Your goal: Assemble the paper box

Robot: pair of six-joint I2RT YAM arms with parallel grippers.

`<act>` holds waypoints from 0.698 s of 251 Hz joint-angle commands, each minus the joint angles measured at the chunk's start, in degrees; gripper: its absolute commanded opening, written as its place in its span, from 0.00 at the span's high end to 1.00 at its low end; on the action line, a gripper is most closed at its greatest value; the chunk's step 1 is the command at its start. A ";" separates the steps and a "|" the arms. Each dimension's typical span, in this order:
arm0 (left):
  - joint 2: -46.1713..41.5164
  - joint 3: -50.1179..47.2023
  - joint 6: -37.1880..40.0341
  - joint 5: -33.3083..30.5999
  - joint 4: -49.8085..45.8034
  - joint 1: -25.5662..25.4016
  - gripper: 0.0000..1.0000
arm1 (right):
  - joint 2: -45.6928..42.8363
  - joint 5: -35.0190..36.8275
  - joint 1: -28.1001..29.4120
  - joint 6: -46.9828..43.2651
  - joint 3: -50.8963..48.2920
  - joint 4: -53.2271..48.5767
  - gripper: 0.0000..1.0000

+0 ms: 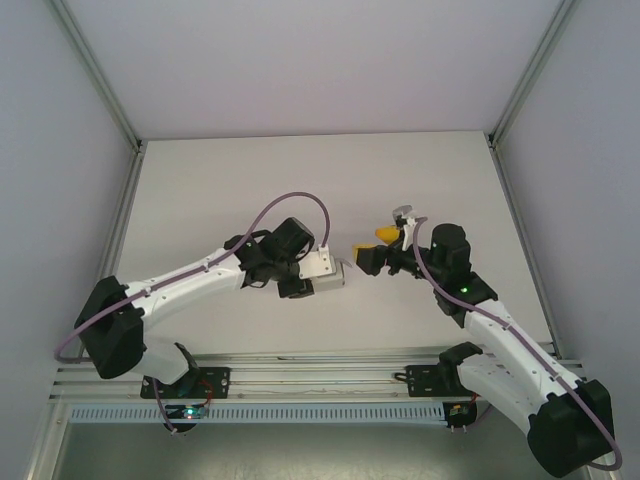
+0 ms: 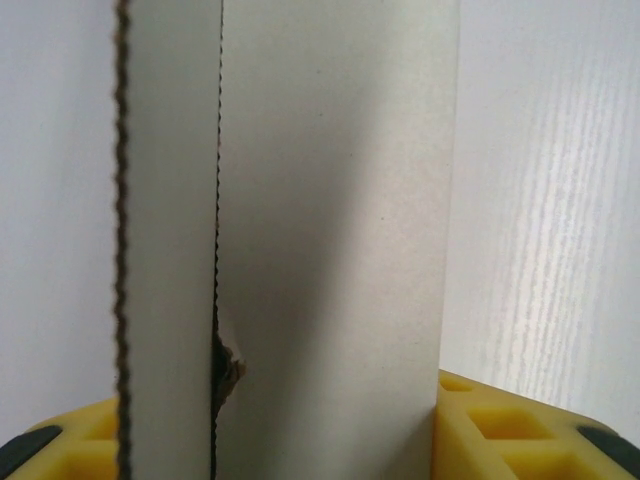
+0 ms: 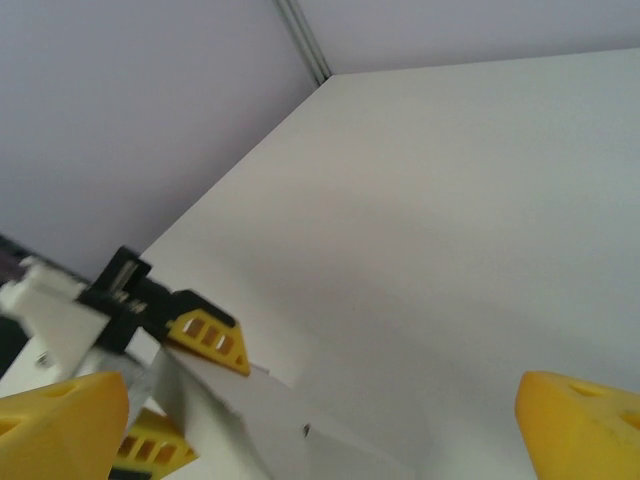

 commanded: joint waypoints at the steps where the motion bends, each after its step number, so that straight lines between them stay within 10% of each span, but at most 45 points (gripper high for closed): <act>1: 2.81 2.01 1.25 2.43 -1.27 1.46 0.52 | -1.09 -1.66 0.87 -4.03 -0.45 -2.02 0.02; 175: 11.83 5.95 4.48 4.90 -3.75 4.01 0.47 | 10.68 4.71 5.02 -11.07 4.70 -10.32 0.38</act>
